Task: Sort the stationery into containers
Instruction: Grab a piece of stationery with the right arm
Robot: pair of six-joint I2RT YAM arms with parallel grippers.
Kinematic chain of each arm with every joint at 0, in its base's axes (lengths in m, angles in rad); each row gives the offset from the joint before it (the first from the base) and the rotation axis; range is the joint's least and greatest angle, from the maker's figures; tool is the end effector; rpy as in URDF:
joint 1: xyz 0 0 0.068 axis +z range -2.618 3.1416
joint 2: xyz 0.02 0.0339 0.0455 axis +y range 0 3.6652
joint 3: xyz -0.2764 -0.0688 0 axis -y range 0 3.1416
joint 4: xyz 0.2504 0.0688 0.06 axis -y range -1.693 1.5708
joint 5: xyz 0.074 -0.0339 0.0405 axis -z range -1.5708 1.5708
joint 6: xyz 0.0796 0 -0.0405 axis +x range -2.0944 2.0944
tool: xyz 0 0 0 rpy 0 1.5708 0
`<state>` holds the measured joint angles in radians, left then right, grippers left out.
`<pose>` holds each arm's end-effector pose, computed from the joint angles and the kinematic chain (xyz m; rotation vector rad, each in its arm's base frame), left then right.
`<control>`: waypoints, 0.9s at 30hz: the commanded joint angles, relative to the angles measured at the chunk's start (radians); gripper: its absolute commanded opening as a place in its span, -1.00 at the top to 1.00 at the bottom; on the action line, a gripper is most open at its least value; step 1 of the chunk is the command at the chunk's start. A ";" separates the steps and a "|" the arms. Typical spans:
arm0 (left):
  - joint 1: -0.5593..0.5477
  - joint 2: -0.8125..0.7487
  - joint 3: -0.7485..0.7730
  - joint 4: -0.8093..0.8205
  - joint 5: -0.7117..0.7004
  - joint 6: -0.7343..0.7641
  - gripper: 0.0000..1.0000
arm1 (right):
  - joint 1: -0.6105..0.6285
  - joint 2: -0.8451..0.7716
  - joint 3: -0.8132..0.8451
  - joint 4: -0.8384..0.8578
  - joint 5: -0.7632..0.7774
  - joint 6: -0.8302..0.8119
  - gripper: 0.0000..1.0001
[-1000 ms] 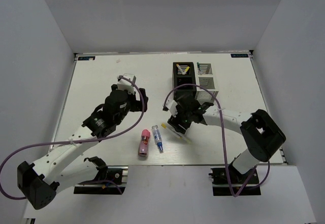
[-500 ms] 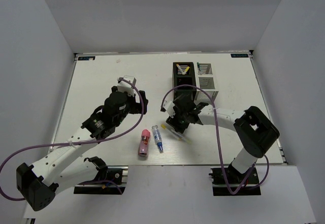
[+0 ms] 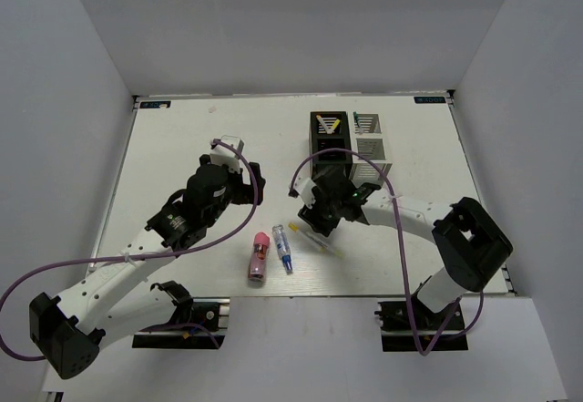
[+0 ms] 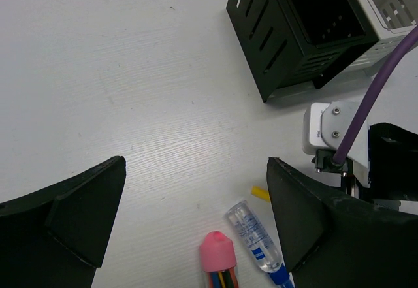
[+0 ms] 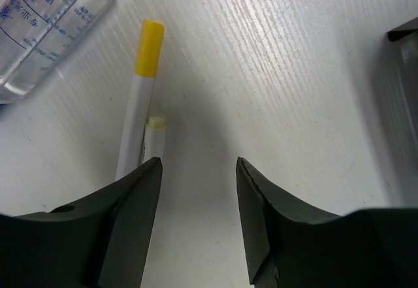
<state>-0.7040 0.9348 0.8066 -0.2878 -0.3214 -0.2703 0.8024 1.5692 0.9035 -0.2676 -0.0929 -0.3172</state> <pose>0.2058 -0.1418 0.3029 0.2204 1.9656 -0.3181 0.2343 0.2530 0.1593 -1.3745 2.1203 0.3143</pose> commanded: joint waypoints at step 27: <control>0.005 -0.013 -0.013 0.001 0.070 0.003 -0.98 | 0.038 0.132 0.051 -0.090 -0.019 -0.031 0.27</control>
<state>-0.7040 0.9348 0.8066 -0.2878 -0.2947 -0.2626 0.8375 1.6703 0.9344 -0.2970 -0.1108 -0.3393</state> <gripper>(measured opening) 0.982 0.384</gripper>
